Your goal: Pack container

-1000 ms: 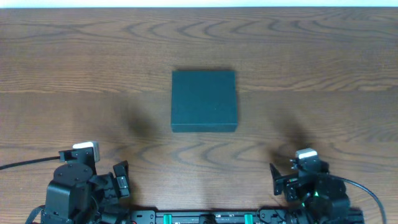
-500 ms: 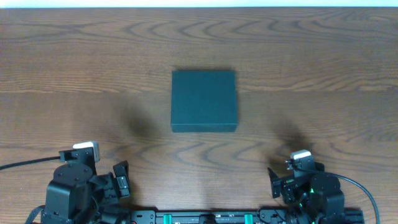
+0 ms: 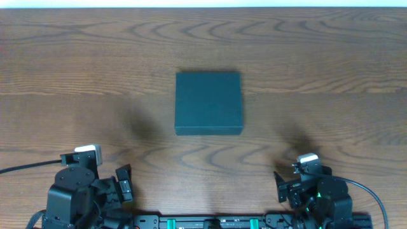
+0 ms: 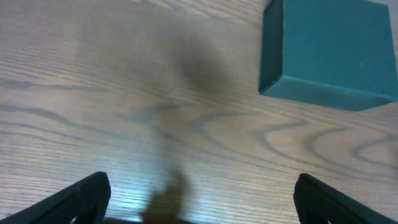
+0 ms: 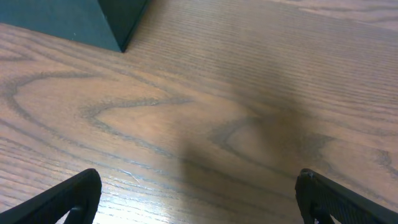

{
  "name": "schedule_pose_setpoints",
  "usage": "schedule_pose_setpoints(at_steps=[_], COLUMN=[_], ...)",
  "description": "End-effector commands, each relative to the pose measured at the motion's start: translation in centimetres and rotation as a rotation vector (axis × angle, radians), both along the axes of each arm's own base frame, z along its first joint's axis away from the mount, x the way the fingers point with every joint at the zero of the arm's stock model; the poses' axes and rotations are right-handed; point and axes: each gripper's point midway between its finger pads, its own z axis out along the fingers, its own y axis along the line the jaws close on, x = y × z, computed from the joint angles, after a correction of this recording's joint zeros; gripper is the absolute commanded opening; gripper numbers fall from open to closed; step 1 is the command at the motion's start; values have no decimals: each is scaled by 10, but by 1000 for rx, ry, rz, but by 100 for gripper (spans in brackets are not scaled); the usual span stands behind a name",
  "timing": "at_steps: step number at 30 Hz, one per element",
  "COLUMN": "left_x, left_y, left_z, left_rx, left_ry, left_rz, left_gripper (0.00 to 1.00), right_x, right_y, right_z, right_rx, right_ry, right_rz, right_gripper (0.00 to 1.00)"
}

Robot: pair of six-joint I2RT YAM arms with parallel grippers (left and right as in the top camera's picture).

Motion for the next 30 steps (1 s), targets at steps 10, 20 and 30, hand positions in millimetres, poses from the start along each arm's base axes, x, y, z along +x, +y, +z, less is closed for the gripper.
schedule_pose_setpoints(at_steps=[10,20,30], left_x=[24,20,14], left_y=[0,-2,-6], left_z=[25,-49,-86], left_rx=[158,127,124], left_ry=[-244,-355,-279], left_rz=[-160,-167,-196], left_gripper=[95,95,95], right_x=[-1,-1,-1], right_y=[1,1,1], right_z=[-2,-2,-2], right_rx=[1,1,1], right_ry=[1,1,1], right_rz=[9,9,9], right_gripper=[99,99,99])
